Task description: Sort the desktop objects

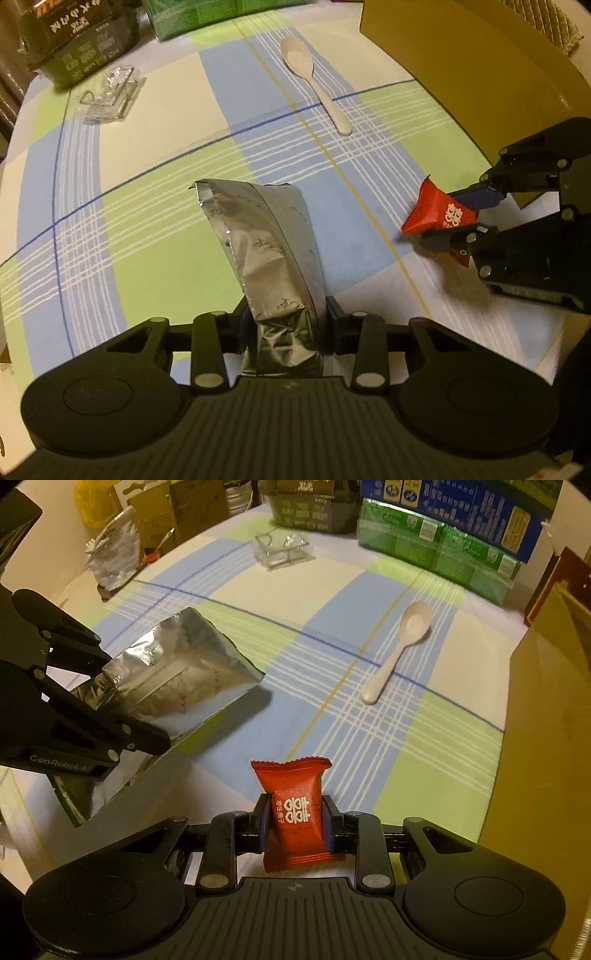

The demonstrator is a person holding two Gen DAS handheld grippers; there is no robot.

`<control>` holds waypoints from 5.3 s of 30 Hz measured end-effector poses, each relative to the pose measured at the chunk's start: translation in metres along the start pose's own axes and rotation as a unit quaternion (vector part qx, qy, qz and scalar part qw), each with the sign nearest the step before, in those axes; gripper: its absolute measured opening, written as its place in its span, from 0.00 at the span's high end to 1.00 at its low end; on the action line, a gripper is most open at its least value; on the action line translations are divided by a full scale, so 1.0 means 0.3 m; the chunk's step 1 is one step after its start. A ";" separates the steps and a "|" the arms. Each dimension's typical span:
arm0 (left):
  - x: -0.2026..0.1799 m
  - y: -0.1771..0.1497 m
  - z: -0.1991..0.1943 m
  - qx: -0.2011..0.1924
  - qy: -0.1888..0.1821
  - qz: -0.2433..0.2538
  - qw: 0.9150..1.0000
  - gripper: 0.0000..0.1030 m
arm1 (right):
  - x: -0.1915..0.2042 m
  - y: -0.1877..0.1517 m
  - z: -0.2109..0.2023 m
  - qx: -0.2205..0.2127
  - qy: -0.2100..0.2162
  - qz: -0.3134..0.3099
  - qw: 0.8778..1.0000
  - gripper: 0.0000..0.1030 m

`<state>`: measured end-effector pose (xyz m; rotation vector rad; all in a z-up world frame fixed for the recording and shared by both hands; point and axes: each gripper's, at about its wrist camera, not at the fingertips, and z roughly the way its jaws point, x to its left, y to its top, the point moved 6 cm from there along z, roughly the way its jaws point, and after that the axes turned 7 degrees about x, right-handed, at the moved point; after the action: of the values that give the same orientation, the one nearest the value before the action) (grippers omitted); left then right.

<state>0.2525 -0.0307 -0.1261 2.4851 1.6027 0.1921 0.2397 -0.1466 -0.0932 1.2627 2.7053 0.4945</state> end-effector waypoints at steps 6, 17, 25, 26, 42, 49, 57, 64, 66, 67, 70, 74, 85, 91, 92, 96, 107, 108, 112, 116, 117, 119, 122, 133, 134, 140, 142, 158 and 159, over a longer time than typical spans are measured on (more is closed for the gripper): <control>-0.026 0.004 -0.099 -0.017 0.007 0.007 1.000 0.67 | 0.024 0.002 -0.097 -0.022 -0.005 -0.002 1.000 0.76; -0.129 0.017 -0.302 -0.054 0.017 0.024 0.998 0.67 | 0.010 -0.034 -0.313 -0.059 -0.020 0.008 0.998 0.76; -0.247 0.011 -0.425 -0.081 0.011 0.039 0.996 0.67 | -0.010 -0.127 -0.462 -0.082 -0.030 0.025 0.996 0.76; -0.263 0.011 -0.436 -0.084 0.011 0.041 0.996 0.67 | -0.013 -0.140 -0.480 -0.085 -0.033 0.027 0.995 0.76; -0.499 -0.018 -0.520 -0.116 -0.028 0.067 0.991 0.67 | -0.093 -0.342 -0.658 -0.111 -0.070 0.066 0.989 0.76; -0.581 -0.020 -0.524 -0.118 -0.042 0.074 0.989 0.67 | -0.139 -0.420 -0.695 -0.111 -0.081 0.087 0.987 0.76; -0.661 -0.008 -0.524 -0.120 -0.053 0.082 0.988 0.67 | -0.188 -0.481 -0.711 -0.111 -0.088 0.106 0.984 0.76; -0.726 0.025 -0.503 -0.114 -0.066 0.091 0.987 0.67 | -0.261 -0.527 -0.720 -0.107 -0.099 0.124 0.981 0.76; -0.746 0.039 -0.496 -0.112 -0.070 0.094 0.987 0.67 | -0.291 -0.548 -0.725 -0.106 -0.102 0.134 0.980 0.76; -0.758 0.046 -0.492 -0.111 -0.072 0.096 0.986 0.67 | -0.305 -0.556 -0.728 -0.106 -0.104 0.138 0.979 0.76; -0.793 0.068 -0.483 -0.111 -0.079 0.101 0.986 0.67 | -0.347 -0.582 -0.733 -0.102 -0.109 0.149 0.977 0.76; -0.833 0.095 -0.468 -0.110 -0.088 0.103 0.985 0.67 | -0.389 -0.605 -0.739 -0.100 -0.114 0.160 0.976 0.76; -0.875 0.159 -0.443 -0.109 -0.101 0.086 0.985 0.67 | -0.437 -0.599 -0.748 -0.102 -0.113 0.169 0.974 0.76; -0.876 0.212 -0.441 -0.112 -0.102 0.080 0.985 0.67 | -0.487 -0.558 -0.757 -0.107 -0.115 0.169 0.973 0.76; -0.874 0.223 -0.440 -0.112 -0.103 0.079 0.985 0.67 | -0.494 -0.549 -0.758 -0.107 -0.115 0.169 0.973 0.76; -0.866 0.278 -0.441 -0.115 -0.108 0.071 0.985 0.67 | -0.529 -0.512 -0.760 -0.112 -0.118 0.172 0.972 0.76; -0.827 0.458 -0.406 -0.123 -0.116 0.042 0.985 0.67 | -0.660 -0.405 -0.714 -0.106 -0.125 0.164 0.973 0.76; -0.821 0.474 -0.398 -0.122 -0.117 0.039 0.985 0.67 | -0.674 -0.396 -0.705 -0.106 -0.125 0.163 0.973 0.76; -0.794 0.529 -0.357 -0.119 -0.125 0.026 0.985 0.67 | -0.718 -0.364 -0.666 -0.098 -0.124 0.162 0.974 0.76; -0.770 0.577 -0.320 -0.117 -0.130 0.016 0.985 0.67 | -0.745 -0.335 -0.631 -0.094 -0.122 0.161 0.975 0.76; -0.766 0.587 -0.312 -0.116 -0.131 0.014 0.984 0.67 | -0.752 -0.329 -0.625 -0.094 -0.122 0.162 0.975 0.76; -0.756 0.609 -0.296 -0.116 -0.134 0.008 0.984 0.67 | -0.766 -0.318 -0.610 -0.092 -0.120 0.163 0.975 0.76; -0.748 0.639 -0.277 -0.116 -0.138 -0.002 0.984 0.67 | -0.782 -0.308 -0.590 -0.089 -0.119 0.164 0.975 0.76; -0.748 0.679 -0.218 -0.118 -0.145 -0.016 0.982 0.56 | -0.813 -0.303 -0.544 -0.079 -0.114 0.171 0.976 0.76; -0.746 0.676 -0.220 -0.119 -0.143 -0.013 0.982 0.56 | -0.811 -0.303 -0.540 -0.079 -0.112 0.170 0.976 0.76; -0.743 0.637 -0.234 -0.128 -0.115 0.023 0.985 0.56 | -0.801 -0.292 -0.524 -0.078 -0.104 0.169 0.977 0.76; -0.737 0.623 -0.228 -0.124 -0.113 0.026 0.986 0.56 | -0.797 -0.287 -0.518 -0.078 -0.102 0.169 0.977 0.76; -0.699 0.587 -0.203 -0.119 -0.112 0.020 0.986 0.51 | -0.811 -0.284 -0.517 -0.097 -0.087 0.191 0.973 0.45; -0.700 0.588 -0.203 -0.119 -0.113 0.019 0.986 0.51 | -0.809 -0.288 -0.518 -0.097 -0.087 0.192 0.973 0.45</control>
<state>0.3104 -0.2884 -0.0306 2.2659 1.3564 0.0954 0.2967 -0.4212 0.0155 1.6866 2.2135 0.6352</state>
